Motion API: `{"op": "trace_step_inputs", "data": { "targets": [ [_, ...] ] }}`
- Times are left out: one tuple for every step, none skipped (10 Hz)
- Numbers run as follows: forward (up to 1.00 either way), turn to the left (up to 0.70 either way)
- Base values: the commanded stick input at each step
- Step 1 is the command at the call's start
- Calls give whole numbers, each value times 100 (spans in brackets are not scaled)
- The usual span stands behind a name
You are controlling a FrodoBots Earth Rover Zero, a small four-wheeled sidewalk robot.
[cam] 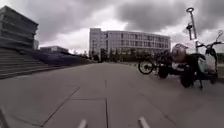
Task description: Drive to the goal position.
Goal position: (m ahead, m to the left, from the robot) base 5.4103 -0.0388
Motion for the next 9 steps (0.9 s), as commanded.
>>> {"op": "trace_step_inputs", "data": {
  "targets": [
    [85, 0],
    [85, 0],
    [85, 0],
    [85, 0],
    [85, 0],
    [85, 0],
    [85, 0],
    [85, 0],
    [85, 0]
  ]
}}
